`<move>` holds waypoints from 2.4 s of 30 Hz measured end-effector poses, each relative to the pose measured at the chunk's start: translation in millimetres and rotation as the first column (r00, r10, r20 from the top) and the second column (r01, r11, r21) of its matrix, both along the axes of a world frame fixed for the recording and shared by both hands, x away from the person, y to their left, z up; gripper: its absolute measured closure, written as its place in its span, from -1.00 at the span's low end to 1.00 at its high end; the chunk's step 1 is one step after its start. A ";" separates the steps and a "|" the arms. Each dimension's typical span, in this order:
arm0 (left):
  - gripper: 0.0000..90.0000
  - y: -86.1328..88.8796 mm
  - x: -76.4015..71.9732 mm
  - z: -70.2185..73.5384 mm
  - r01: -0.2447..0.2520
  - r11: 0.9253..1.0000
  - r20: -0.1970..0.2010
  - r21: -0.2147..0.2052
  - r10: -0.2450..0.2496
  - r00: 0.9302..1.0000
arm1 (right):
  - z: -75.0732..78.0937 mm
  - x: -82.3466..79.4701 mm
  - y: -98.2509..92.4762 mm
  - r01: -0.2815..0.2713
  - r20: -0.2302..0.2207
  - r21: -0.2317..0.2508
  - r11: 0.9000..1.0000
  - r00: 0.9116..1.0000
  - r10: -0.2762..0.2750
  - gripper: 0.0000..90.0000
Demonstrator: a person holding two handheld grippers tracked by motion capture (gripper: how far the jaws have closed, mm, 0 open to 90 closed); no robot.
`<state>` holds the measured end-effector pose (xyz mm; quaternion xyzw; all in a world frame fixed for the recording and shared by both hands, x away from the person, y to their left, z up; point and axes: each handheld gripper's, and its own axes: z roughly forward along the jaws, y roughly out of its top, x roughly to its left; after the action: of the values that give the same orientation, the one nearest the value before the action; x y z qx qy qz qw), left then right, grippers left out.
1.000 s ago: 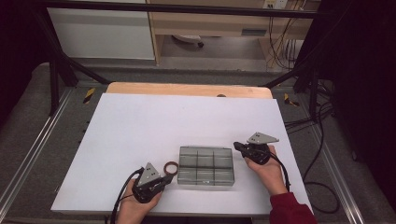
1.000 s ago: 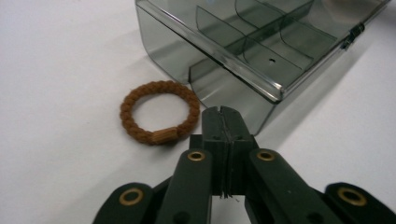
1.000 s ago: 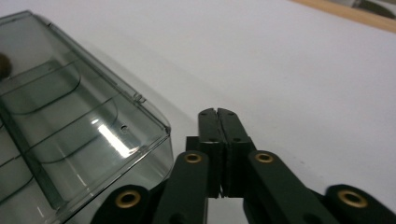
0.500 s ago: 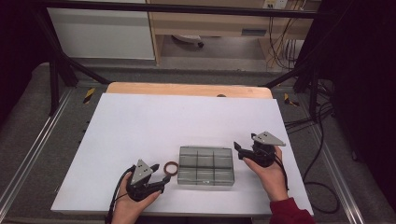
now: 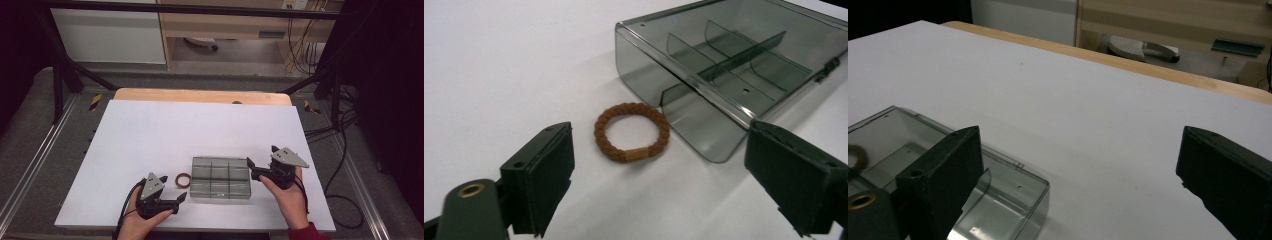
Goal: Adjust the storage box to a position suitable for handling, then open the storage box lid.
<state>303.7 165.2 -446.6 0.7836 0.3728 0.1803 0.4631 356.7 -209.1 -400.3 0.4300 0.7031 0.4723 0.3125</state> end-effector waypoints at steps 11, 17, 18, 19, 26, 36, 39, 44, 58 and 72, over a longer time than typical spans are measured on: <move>-0.75 -3.2 -8.6 0.9 0.033 0.999 0.001 -0.008 -0.033 0.999 | 5.1 -26.8 13.3 -0.048 0.027 0.011 0.999 0.999 0.047 -0.89; -0.75 -4.3 -8.7 0.7 0.038 0.999 -0.004 -0.014 -0.038 0.999 | 5.8 -36.2 19.3 -0.072 0.028 0.013 0.997 0.997 0.071 -0.88; -0.75 -4.3 -8.7 0.9 0.039 0.999 -0.003 -0.015 -0.039 0.999 | 5.9 -37.3 20.6 -0.079 0.029 0.014 0.997 0.996 0.079 -0.88; -0.75 -4.3 -8.8 1.1 0.040 0.999 -0.003 -0.016 -0.040 0.999 | 6.0 -38.4 21.9 -0.083 0.031 0.010 0.996 0.996 0.083 -0.88; -0.75 -6.5 -8.2 -0.7 0.042 0.999 -0.019 -0.016 -0.043 0.999 | 4.8 -46.4 35.1 -0.130 0.024 -0.011 0.991 0.991 0.130 -0.86; -0.27 -5.6 -11.2 3.8 0.075 0.997 -0.014 -0.028 -0.075 0.997 | -1.3 -60.0 56.2 -0.214 -0.016 -0.031 0.976 0.977 0.213 -0.66; -0.07 -5.7 -12.0 4.1 0.093 0.995 -0.022 -0.024 -0.094 0.995 | -2.0 -63.8 63.0 -0.261 -0.026 -0.028 0.965 0.965 0.260 -0.41; 0.17 -4.1 -13.3 5.5 0.096 0.995 -0.026 -0.030 -0.096 0.995 | -3.8 -69.9 72.1 -0.320 -0.030 -0.029 0.947 0.947 0.320 0.12; 0.96 -5.4 -10.8 2.6 0.151 0.987 -0.080 -0.060 -0.155 0.985 | -15.6 -75.1 86.4 -0.459 -0.077 -0.012 0.889 0.886 0.456 0.96; 1.00 -17.8 -8.9 -0.4 0.181 0.981 -0.080 -0.064 -0.186 0.979 | -30.2 -81.9 100.4 -0.526 -0.147 -0.031 0.850 0.843 0.517 1.00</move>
<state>294.9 147.3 -447.0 0.8081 0.3233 0.0926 0.4836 274.9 -108.7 -430.5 0.2419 0.8288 0.4849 0.1395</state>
